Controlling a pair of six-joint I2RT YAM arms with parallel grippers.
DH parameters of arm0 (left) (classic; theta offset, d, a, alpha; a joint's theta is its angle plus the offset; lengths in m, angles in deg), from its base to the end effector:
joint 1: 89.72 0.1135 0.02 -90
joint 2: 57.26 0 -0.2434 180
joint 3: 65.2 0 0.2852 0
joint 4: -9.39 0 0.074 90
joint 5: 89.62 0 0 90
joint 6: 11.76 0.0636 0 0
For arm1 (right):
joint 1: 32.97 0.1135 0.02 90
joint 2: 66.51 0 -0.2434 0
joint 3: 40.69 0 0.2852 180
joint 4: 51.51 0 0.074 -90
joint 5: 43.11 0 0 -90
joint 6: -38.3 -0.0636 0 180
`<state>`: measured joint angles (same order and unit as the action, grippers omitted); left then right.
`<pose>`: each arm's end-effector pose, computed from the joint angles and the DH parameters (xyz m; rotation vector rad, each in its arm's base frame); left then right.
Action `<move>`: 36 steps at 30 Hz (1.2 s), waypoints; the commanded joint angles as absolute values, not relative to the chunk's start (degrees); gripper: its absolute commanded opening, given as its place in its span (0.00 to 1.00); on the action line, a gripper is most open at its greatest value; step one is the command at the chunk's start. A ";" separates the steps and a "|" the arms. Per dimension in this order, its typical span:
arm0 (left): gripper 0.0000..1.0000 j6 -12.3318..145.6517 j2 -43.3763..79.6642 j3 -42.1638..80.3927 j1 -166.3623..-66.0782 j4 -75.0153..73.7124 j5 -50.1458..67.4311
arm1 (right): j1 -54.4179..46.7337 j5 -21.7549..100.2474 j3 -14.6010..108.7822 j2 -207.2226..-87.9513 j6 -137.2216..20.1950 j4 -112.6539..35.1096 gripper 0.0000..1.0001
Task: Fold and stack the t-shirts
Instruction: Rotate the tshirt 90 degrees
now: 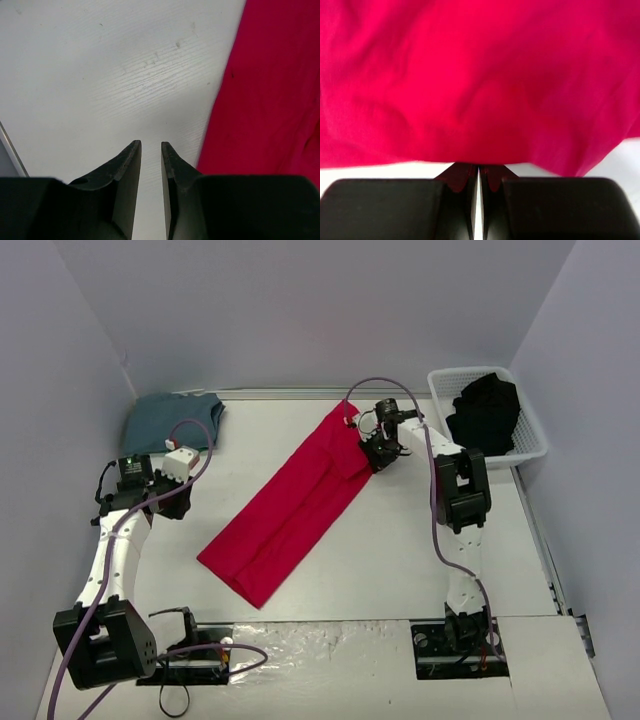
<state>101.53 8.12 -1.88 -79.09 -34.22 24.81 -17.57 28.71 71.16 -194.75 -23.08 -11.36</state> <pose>0.2956 0.0287 0.2302 0.4511 2.2433 -0.2011 0.4945 0.1568 0.1120 -1.0528 2.2823 0.3121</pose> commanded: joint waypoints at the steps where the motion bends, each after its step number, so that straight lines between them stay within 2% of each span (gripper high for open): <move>1: 0.22 101.27 8.21 -1.29 -78.65 -34.92 26.22 | -17.41 28.53 76.80 -201.50 -22.34 -7.12 0.00; 4: 0.22 101.44 8.83 -1.29 -78.65 -34.92 26.13 | -17.24 27.38 83.05 -205.98 -22.61 -5.01 0.00; 9: 0.22 101.62 10.23 -1.29 -78.65 -34.75 25.17 | -15.75 25.44 102.74 -216.26 -23.40 -1.58 0.00; 15: 0.22 101.71 11.11 -1.11 -78.65 -35.10 24.12 | -12.58 29.12 119.01 -223.22 -21.82 -5.24 0.00; 20: 0.22 101.79 12.17 -0.94 -78.65 -35.45 23.41 | -11.70 34.66 113.49 -219.53 -21.64 -15.89 0.00; 23: 0.22 101.71 12.35 -0.85 -78.65 -35.45 23.58 | -11.87 38.70 112.88 -218.39 -21.73 -16.78 0.00; 27: 0.22 101.71 12.35 -0.41 -78.65 -35.62 24.90 | -12.05 44.50 105.26 -212.60 -23.56 -19.24 0.00; 29: 0.22 102.32 11.82 -0.15 -78.65 -36.41 25.95 | -12.23 44.95 100.86 -206.10 -24.71 -20.99 0.00; 32: 0.14 102.76 11.47 0.29 -78.65 -37.65 28.33 | -12.23 44.17 91.89 -195.56 -25.42 -21.00 0.00; 36: 0.14 103.73 12.08 0.21 -78.65 -39.05 30.44 | -12.23 39.78 77.57 -177.66 -22.88 -17.23 0.00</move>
<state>102.27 12.71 -1.85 -79.09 -36.88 27.15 -12.43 42.02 82.11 -193.22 -23.78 -18.51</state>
